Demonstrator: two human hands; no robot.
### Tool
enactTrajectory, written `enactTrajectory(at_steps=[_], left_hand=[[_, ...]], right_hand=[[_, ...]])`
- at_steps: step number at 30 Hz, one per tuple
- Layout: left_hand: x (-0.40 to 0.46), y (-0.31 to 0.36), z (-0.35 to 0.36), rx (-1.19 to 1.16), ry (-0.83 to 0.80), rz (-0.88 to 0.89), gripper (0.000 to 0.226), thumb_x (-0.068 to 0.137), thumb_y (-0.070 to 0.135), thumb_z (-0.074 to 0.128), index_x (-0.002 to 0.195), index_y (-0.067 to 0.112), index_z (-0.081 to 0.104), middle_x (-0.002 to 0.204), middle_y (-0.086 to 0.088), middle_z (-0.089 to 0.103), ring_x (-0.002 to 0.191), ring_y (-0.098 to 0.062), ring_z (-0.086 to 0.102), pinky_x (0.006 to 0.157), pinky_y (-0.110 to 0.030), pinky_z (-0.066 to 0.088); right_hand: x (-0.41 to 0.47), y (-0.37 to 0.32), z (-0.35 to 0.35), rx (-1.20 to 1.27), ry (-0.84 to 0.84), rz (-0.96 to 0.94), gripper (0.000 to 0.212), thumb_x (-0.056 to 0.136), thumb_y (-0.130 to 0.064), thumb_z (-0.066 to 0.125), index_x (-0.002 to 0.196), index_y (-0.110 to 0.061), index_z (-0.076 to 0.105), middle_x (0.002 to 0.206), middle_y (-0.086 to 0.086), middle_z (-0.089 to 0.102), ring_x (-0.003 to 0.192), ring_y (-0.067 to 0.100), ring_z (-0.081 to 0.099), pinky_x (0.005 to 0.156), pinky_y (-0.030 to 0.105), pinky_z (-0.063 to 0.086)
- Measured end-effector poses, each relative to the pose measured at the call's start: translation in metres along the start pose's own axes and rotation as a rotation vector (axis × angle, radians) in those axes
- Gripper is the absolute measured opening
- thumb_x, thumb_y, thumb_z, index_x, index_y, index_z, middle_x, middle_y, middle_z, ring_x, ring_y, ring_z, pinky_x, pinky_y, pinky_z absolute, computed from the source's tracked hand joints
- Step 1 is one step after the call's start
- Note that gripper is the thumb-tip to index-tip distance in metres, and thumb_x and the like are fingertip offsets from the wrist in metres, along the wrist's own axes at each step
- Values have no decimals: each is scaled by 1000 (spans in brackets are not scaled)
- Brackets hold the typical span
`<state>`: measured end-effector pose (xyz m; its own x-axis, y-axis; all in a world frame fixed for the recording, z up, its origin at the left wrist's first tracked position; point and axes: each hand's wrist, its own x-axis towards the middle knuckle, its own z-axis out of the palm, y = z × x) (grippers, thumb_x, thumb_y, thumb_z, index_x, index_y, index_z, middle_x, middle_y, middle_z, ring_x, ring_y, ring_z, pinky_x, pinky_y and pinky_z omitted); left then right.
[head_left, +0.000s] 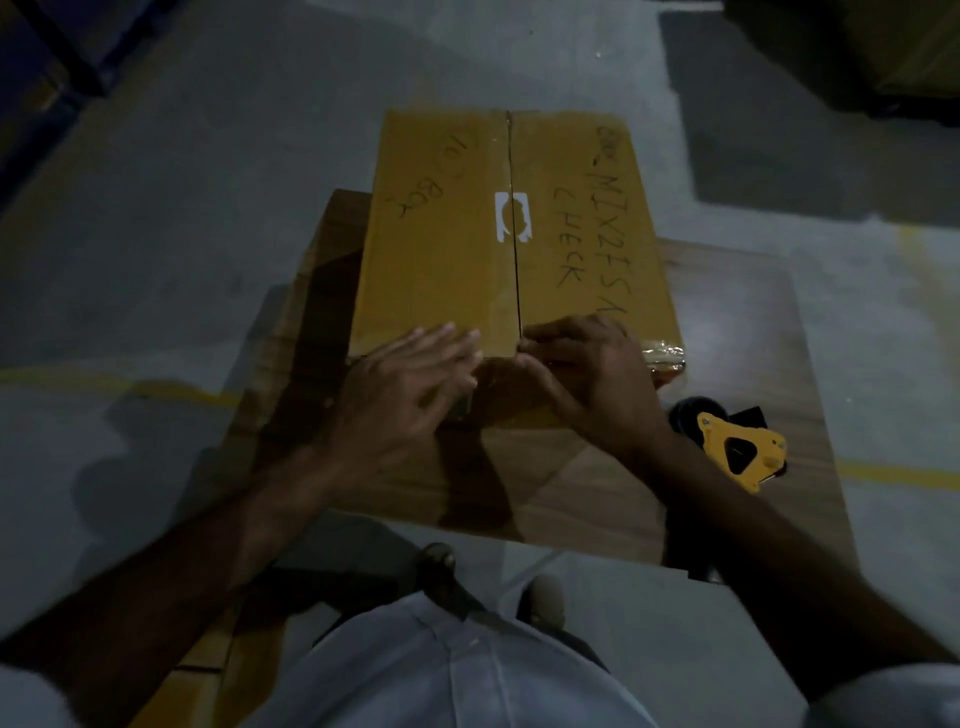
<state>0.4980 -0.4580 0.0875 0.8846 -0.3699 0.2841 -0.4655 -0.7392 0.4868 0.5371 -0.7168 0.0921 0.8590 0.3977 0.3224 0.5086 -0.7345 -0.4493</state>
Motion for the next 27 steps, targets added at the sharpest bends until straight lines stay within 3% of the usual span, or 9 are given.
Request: enactTrajectory(at_steps=[3,5,9,14,16,20,23,27], left_hand=[[12,-2,9,-59,177,-14,27,101,37,65,114,18,79,128,5,72,125,-13,64,99,-46,56],[12,-7,18,6,250,25,18,94,32,78,104,18,81,121,4,75,120,-14,68,92,-42,55],[11,-14,33,110,323,102,18,92,33,81,101,17,81,119,3,75,116,-19,68,85,-41,54],[11,-8,36,244,267,75,35,82,34,88,108,15,73,120,-3,71,114,-26,64,85,-42,48],[17,-1,33,240,219,15,47,75,44,89,108,19,67,112,-2,66,106,-21,58,84,-35,43],[43,11,30,87,136,56,46,85,69,66,103,26,67,105,6,59,99,-7,46,81,-29,39],[52,16,39,113,145,110,42,86,63,69,98,23,71,103,3,60,97,-17,52,79,-33,42],[47,17,46,217,180,95,41,82,58,74,97,20,69,99,-2,58,93,-25,52,76,-38,42]], right_hand=[[9,3,8,-74,78,-8,30,92,-50,72,104,-23,79,106,-3,71,98,16,57,90,43,45],[4,6,18,-87,147,-18,30,89,-49,78,101,-21,80,105,-3,72,96,17,59,87,39,44],[-11,16,34,-149,261,-105,32,83,-42,85,101,-17,78,113,-2,74,96,24,63,84,42,46],[-16,9,38,-266,276,-125,33,82,-31,86,108,-15,76,120,2,73,101,26,61,86,40,41],[-18,7,30,-263,216,-125,40,80,-31,87,114,-14,75,124,3,71,107,25,59,90,38,39],[-11,19,0,-153,149,-71,35,87,-47,77,107,-19,76,116,2,71,110,24,61,99,44,41],[-11,34,-6,-191,209,-54,37,88,-54,73,99,-19,80,108,1,73,103,24,64,99,44,41],[-24,36,15,-180,316,-29,34,85,-44,83,97,-13,79,107,3,75,99,28,68,98,50,47]])
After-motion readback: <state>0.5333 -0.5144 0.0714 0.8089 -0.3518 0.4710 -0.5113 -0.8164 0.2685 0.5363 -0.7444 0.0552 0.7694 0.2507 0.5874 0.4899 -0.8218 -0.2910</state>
